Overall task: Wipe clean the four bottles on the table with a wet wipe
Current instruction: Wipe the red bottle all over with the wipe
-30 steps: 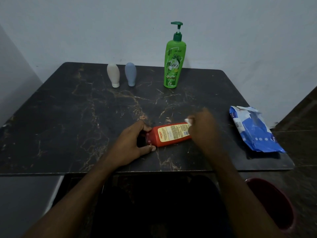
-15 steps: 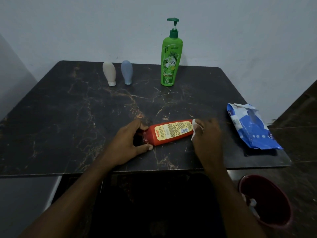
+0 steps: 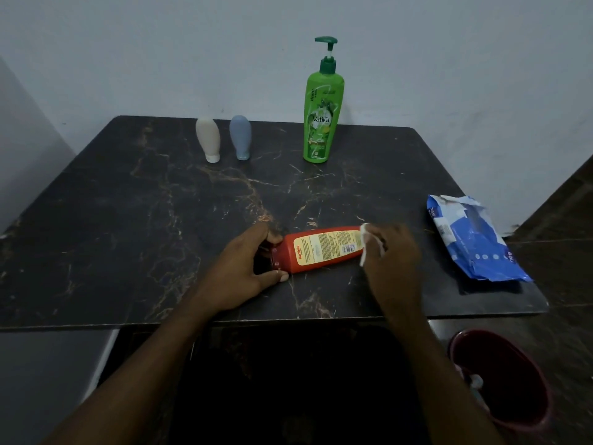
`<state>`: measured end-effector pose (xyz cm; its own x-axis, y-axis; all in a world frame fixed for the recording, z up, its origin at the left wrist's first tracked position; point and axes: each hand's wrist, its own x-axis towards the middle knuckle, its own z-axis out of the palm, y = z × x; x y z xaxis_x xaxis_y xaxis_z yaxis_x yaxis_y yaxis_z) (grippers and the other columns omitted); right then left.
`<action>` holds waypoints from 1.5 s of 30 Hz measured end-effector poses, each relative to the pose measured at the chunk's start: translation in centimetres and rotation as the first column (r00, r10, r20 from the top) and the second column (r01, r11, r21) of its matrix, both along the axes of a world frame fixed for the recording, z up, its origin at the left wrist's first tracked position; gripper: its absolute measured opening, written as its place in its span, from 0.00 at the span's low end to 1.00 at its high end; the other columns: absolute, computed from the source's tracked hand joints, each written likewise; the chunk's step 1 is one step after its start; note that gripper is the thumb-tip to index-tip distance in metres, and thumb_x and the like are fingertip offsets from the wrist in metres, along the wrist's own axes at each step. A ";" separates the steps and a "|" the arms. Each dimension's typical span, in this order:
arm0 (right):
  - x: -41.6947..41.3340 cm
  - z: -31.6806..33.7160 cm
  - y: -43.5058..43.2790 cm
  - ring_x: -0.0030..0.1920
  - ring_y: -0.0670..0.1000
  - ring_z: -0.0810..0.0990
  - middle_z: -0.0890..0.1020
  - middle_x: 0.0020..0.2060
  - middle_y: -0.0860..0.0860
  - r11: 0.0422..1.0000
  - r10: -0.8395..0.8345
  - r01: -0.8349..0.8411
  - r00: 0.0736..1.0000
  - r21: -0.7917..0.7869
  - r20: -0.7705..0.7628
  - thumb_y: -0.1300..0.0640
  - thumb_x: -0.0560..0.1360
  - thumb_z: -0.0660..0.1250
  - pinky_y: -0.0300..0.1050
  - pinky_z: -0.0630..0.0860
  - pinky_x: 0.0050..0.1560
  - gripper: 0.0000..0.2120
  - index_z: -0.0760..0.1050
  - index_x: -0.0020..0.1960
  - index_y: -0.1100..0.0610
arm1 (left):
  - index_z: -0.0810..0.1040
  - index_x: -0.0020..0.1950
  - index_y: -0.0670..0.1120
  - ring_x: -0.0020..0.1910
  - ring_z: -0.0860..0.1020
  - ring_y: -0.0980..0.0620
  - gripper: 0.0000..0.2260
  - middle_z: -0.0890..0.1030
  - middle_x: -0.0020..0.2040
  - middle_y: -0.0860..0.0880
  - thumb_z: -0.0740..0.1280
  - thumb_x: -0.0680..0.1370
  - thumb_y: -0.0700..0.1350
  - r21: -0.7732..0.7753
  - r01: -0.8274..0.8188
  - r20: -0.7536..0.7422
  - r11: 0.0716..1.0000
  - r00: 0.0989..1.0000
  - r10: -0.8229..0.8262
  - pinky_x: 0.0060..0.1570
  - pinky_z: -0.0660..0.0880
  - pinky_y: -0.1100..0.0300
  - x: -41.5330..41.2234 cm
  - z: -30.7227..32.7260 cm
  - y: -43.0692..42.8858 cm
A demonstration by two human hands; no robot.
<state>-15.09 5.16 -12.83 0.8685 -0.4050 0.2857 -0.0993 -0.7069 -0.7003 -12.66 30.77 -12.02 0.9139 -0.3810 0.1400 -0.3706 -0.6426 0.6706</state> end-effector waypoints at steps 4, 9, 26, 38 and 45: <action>-0.1 -0.2 -1.8 0.51 0.45 0.78 0.79 0.54 0.51 0.999 -0.027 0.025 0.997 0.026 0.070 0.56 0.80 0.66 0.29 0.68 0.45 0.11 0.79 0.60 0.57 | 0.71 0.61 0.54 0.61 0.73 0.70 0.24 0.72 0.61 0.67 0.78 0.72 0.39 -0.069 0.026 0.046 0.997 0.999 -0.023 0.52 0.70 0.76 0.0 0.0 0.1; -0.6 0.1 -0.5 0.47 0.41 0.72 0.77 0.52 0.52 0.999 -0.033 0.038 0.987 -0.031 0.159 0.61 0.79 0.67 0.23 0.66 0.42 0.10 0.79 0.60 0.58 | 0.75 0.59 0.49 0.58 0.74 0.67 0.23 0.76 0.58 0.61 0.76 0.70 0.32 -0.092 0.059 0.136 0.994 0.990 -0.046 0.53 0.69 0.77 0.0 -0.3 0.3; 0.4 -0.9 2.2 0.49 0.55 0.77 0.78 0.50 0.56 0.941 0.051 0.039 0.966 -0.337 0.252 0.68 0.74 0.69 0.48 0.76 0.45 0.16 0.79 0.62 0.60 | 0.83 0.53 0.49 0.45 0.78 0.57 0.15 0.78 0.46 0.57 0.80 0.71 0.52 -0.043 0.093 0.195 0.995 0.977 -0.083 0.42 0.72 0.70 0.0 -0.4 0.1; -3.5 3.0 12.6 0.48 0.51 0.77 0.72 0.54 0.50 0.930 0.342 -0.330 0.938 -0.159 0.052 0.65 0.74 0.67 0.40 0.74 0.48 0.15 0.78 0.59 0.55 | 0.81 0.45 0.46 0.41 0.79 0.54 0.05 0.79 0.43 0.52 0.75 0.73 0.42 -0.114 0.168 0.229 0.979 0.964 -0.139 0.40 0.75 0.57 0.5 -0.9 0.3; -3.0 2.7 9.7 0.51 0.48 0.76 0.72 0.60 0.51 0.935 0.279 -0.268 0.960 -0.231 0.014 0.63 0.75 0.68 0.37 0.72 0.50 0.21 0.75 0.68 0.54 | 0.84 0.54 0.48 0.44 0.79 0.55 0.13 0.79 0.47 0.55 0.79 0.72 0.48 -0.110 0.132 0.172 0.985 0.979 -0.111 0.43 0.74 0.66 0.5 -0.7 0.3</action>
